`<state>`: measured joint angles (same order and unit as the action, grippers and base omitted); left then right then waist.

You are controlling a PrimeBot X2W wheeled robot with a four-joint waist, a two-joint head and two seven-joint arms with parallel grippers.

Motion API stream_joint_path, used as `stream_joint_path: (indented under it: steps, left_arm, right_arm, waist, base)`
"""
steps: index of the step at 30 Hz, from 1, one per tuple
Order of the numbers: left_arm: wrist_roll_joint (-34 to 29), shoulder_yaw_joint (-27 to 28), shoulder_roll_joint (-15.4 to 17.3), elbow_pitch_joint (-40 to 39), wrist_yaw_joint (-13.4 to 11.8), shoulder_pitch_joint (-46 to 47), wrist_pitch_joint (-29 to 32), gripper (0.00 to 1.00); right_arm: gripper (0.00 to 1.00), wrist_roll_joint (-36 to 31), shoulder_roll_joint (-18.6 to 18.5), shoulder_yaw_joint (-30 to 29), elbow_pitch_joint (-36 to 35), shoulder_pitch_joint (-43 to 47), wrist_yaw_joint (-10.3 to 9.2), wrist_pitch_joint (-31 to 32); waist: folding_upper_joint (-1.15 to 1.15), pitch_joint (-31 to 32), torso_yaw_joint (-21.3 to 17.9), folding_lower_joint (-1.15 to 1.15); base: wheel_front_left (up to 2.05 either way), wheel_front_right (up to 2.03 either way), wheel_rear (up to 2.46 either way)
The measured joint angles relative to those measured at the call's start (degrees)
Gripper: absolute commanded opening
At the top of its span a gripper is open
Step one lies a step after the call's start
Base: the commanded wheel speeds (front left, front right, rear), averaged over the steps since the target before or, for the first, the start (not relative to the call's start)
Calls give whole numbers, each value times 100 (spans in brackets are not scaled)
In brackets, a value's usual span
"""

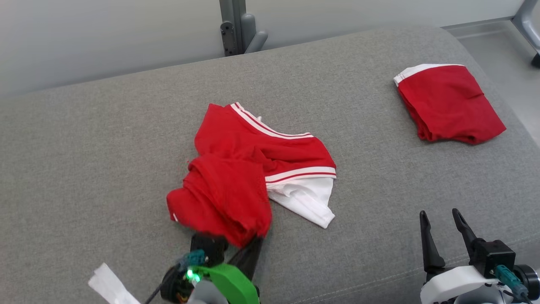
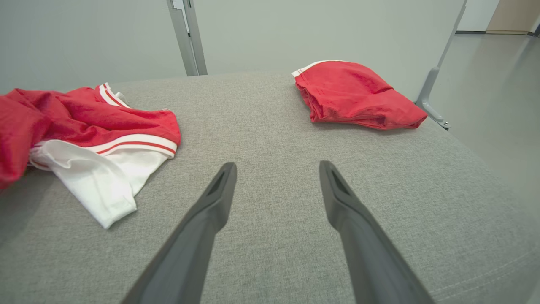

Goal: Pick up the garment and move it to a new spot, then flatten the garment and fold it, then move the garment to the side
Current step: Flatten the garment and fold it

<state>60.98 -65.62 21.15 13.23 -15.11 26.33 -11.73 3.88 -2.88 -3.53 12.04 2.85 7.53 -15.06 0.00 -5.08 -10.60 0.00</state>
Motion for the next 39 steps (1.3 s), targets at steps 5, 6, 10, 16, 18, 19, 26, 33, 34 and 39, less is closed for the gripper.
stream_joint_path:
  steps: [5, 6, 10, 16, 18, 19, 26, 33, 34, 39]
  left_arm:
    - [525, 43, -283, 466, 322, -729, -86, 100]
    - [613, 81, -298, 478, 349, -805, -107, 100]
    - [619, 108, -93, 300, 240, -1090, -166, 100]
    - [593, 422, 493, -643, -314, -1532, -249, 100]
    - [570, 599, 570, -880, -424, -1605, -289, 100]
    - [513, 656, 590, -959, -467, -1603, -297, 100]
    - [361, 675, 432, -1011, -478, -1544, -293, 100]
    - [361, 700, 179, -651, -187, -1235, -274, 0]
    - [363, 702, 193, -622, -164, -1223, -253, 0]
    - [590, 1125, 657, -839, -135, -1273, -261, 0]
  right_arm:
    - [100, -49, 3, -29, 8, 0, 0, 0]
    - [100, -51, -2, -54, 4, 0, 0, 0]
    - [100, -59, -13, -74, 0, 37, 0, 0]
    - [100, -74, -25, -170, -22, 118, 0, 0]
    - [100, -76, -24, -154, -27, 123, 0, 0]
    - [100, -76, -22, -133, -29, 123, 0, 0]
    - [100, -75, -15, -16, -27, 56, 0, 0]
    - [100, -65, -14, -66, -36, 38, 0, 0]
    - [100, -63, -15, -79, -38, 40, 0, 0]
    - [100, -54, -12, -163, -62, 56, 0, 0]
  waist:
    - [0, -29, 80, 0]
    - [0, -26, 98, 0]
    - [0, -11, 162, 0]
    - [0, 48, 254, 0]
    - [0, 58, 292, 0]
    - [0, 64, 306, 0]
    - [0, 60, 264, 0]
    - [0, -21, 139, 0]
    - [0, -31, 127, 0]
    - [0, -59, 131, 0]
  base:
    - [0, 0, 0]
    - [0, 0, 0]
    - [0, 0, 0]
    - [0, 0, 0]
    - [0, 0, 0]
    - [0, 0, 0]
    - [0, 0, 0]
    - [0, 0, 0]
    - [0, 0, 0]
    - [0, 0, 0]
